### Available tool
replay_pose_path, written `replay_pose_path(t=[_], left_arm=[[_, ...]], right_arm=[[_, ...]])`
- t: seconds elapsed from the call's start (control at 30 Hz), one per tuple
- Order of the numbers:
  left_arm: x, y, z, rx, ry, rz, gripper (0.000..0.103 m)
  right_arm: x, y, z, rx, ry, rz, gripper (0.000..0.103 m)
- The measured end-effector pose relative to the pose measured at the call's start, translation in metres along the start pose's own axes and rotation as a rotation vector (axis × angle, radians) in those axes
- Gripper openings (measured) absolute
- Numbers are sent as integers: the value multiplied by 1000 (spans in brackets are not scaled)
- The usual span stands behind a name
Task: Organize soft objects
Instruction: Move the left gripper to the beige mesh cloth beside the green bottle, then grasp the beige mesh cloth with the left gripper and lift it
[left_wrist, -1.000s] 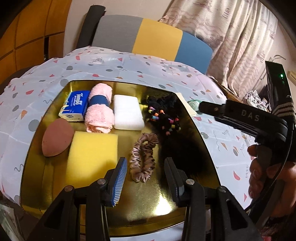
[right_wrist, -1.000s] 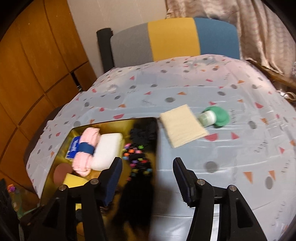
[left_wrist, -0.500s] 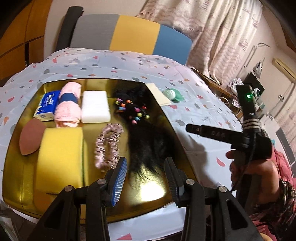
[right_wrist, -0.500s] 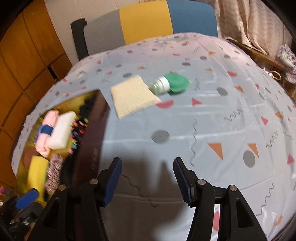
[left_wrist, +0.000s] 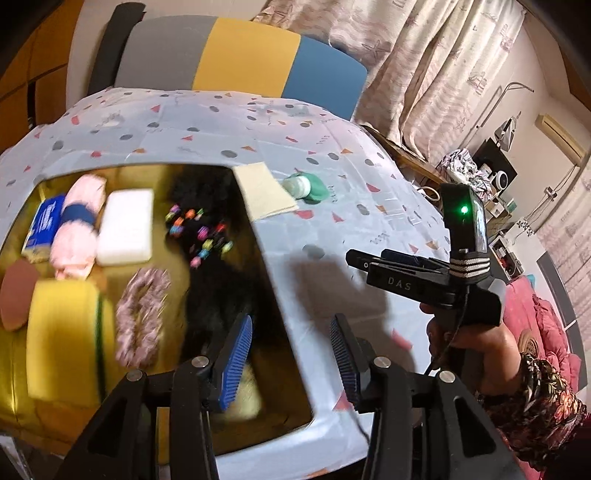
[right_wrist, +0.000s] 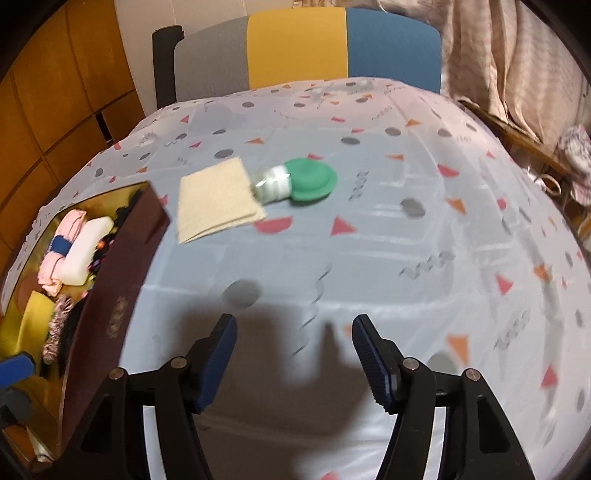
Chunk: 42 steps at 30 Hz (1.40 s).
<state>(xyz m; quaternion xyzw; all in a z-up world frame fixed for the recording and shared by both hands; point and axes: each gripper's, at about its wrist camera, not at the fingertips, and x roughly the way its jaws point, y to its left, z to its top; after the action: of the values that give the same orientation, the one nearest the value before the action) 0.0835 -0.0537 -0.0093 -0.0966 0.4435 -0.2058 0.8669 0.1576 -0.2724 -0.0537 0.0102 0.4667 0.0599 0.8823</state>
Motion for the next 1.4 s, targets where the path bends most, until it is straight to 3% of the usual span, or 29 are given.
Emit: replay_pose_path(t=[0.07,0.13,0.3,0.53,0.63,0.77,0.9,1.0,1.3,1.4], left_arm=[[4,-9,11,12,-6,2,50],[12,-20,27,11,1,3,64],[36,-38,67,2,0,57,67],[96,-45,126,-33,25,169,67],[128,-33,149,-105,73,180,68],[169,-13,172,-190,124,255,73],[192,11,187,-217,127,348,73],[203,22,193,-212,136,400,82],[228,34,196,-180,186,388,87],[232,30,195,-155,192,370,96]], right_arm=[[3,-11,9,-21,-5,-15,67],[7,-25,17,-45,-16,-52,67],[10,-60,25,-28,-53,-80,69],[9,-99,29,223,-16,81,71],[3,-103,31,260,-25,101,74],[0,-105,33,297,-15,143,75],[-3,-104,35,301,-5,173,75],[-5,-104,37,300,-10,192,75],[-2,-102,36,307,13,222,76],[-1,-103,36,317,19,228,76]])
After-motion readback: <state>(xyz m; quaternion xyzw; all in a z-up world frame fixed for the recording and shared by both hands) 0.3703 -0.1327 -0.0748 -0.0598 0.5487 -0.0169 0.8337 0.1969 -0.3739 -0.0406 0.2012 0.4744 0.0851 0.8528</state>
